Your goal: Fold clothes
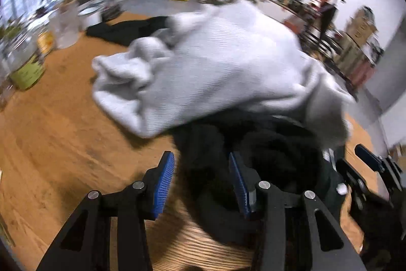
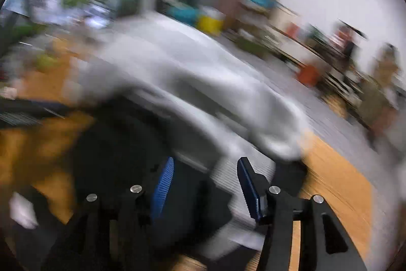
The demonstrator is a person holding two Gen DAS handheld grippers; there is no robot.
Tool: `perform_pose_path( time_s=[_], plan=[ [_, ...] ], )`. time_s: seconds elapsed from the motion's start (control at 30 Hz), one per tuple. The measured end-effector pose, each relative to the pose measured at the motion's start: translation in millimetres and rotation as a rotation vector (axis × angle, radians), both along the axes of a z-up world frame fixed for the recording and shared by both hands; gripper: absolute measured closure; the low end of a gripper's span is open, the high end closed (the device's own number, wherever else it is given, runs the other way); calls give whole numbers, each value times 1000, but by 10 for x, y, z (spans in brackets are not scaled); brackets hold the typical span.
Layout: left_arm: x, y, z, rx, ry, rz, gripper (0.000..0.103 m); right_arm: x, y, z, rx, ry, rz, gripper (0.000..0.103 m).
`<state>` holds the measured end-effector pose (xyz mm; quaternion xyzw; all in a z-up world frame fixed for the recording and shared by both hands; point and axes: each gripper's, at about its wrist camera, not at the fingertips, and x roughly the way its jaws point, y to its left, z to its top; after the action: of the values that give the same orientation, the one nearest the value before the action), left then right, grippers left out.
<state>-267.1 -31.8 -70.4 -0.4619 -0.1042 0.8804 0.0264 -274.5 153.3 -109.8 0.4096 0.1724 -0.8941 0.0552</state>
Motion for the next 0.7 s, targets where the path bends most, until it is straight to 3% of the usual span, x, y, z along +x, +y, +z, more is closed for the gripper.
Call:
perform_pose_path(
  time_s=[0.13,0.2,0.23,0.37,0.4,0.57,0.7],
  plan=[
    [57,487,-20,-4,31,-131,61,-163,793,-492,86,-111,-258,53],
    [1,713,-127,12,13,-184,61,-233,984,-660,39,-151,-305,57],
    [-79,738,-221,13,-9,-183,61,-249,1006,-675,15,-126,-303,56],
    [-310,741,-554,-36,-64,-136,61,-535,686,-698,17,-104,-236,66],
    [-328,744,-591,-67,-65,-127,61,-599,561,-710,36,-101,-207,72],
    [-358,645,-620,-182,-83,-50,62,-864,-94,-811,68,-90,-91,82],
    [-390,234,-663,-156,-129,72,63,-905,-509,-836,79,-92,-18,83]
  ],
)
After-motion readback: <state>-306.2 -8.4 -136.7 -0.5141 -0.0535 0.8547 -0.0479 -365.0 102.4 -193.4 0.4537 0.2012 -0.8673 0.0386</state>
